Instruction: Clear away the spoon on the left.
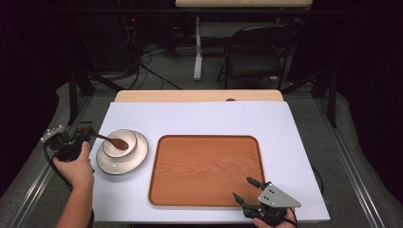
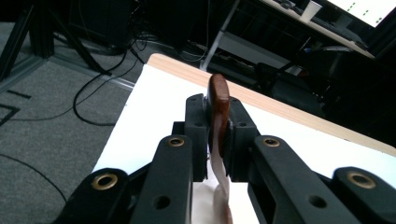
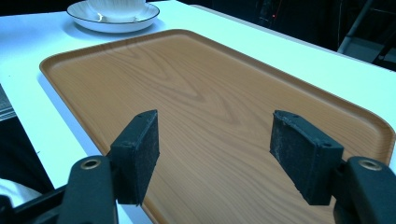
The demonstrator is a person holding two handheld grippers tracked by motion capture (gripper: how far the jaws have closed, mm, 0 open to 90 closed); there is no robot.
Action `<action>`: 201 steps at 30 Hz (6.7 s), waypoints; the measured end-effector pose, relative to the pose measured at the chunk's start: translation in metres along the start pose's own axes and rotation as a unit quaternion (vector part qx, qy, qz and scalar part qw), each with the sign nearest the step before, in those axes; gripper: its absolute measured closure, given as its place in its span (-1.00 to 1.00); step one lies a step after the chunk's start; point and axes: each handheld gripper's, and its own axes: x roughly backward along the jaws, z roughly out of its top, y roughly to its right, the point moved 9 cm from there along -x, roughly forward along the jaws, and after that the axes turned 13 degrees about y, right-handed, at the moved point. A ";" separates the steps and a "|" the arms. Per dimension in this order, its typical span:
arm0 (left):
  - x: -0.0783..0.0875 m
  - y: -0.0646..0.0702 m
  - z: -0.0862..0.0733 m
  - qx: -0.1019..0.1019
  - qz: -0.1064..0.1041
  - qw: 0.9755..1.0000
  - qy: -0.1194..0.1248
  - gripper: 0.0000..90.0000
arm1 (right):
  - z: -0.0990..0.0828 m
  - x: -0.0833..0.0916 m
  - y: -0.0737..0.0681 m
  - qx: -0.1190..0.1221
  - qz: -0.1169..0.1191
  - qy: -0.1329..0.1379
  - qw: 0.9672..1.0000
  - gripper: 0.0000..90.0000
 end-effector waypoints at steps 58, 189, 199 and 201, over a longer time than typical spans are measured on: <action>0.046 0.138 0.048 -0.182 -0.153 0.970 -0.053 0.86 | 0.001 0.000 0.000 0.001 0.000 0.002 1.000 -0.27; -0.066 0.189 -0.174 -0.051 -0.184 0.925 -0.327 0.67 | 0.002 0.004 0.002 -0.004 -0.001 0.008 1.000 -0.27; -0.067 0.182 -0.178 -0.068 -0.162 0.929 -0.326 0.53 | 0.002 0.004 0.002 -0.004 -0.001 0.008 1.000 -0.27; -0.067 0.181 -0.179 -0.073 -0.157 0.930 -0.325 0.52 | 0.002 0.004 0.002 -0.004 0.000 0.008 1.000 -0.27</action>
